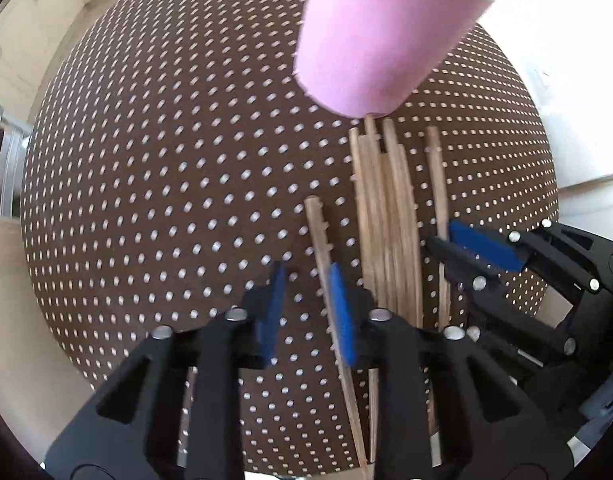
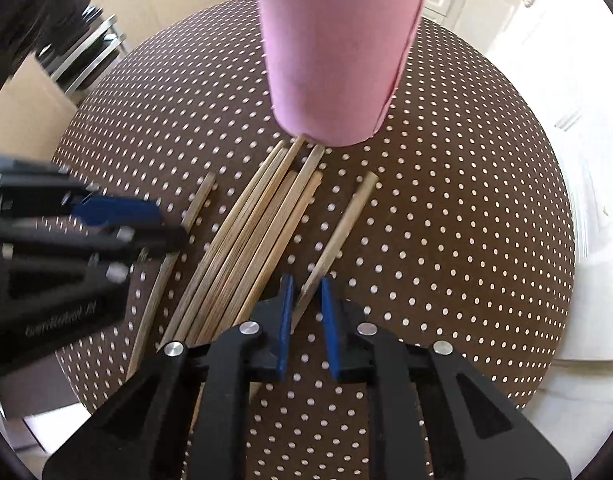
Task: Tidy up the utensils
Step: 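Close the right gripper on one chopstick while the left gripper grasps another chopstick, then lift both held chopsticks upright and carry them over the pink cup's opening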
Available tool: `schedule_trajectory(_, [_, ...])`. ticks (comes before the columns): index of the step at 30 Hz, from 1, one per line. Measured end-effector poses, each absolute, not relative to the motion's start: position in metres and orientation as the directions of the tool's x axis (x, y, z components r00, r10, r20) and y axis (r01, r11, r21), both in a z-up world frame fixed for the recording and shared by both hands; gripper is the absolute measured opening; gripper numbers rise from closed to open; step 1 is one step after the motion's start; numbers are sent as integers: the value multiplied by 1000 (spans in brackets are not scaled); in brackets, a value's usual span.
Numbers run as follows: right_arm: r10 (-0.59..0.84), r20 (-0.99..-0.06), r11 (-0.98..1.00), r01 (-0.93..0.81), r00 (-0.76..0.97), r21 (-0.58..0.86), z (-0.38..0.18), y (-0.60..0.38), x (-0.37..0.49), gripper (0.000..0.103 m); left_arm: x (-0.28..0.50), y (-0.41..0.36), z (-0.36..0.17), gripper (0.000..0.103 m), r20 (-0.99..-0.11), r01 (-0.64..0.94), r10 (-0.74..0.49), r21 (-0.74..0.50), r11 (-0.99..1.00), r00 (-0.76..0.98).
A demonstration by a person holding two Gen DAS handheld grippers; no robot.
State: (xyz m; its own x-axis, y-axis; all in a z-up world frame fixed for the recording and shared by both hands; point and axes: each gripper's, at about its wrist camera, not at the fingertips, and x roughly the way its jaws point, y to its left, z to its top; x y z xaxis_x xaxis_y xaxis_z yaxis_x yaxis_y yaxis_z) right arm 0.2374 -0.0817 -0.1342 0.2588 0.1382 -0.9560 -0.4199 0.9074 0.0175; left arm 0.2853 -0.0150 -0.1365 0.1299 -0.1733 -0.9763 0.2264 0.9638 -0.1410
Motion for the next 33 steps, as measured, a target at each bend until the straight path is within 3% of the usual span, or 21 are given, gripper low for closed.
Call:
schedule_trajectory(2, [140,-955,899,-438,261,12,-135,-80,232,8,285,-20,-139,10,-978,247,-140,-99,964,155])
schedule_trajectory(25, [162,-956,893,-448,244,37,-130,-94,255,7,264,-12,-135,11,-979,253,-106,-60,966,174])
schedule_trajectory(33, [216,-948,908,-405,232,108,-126,-105,259,4,265,-22,-133,7,-978,253,-85,-36,967,189])
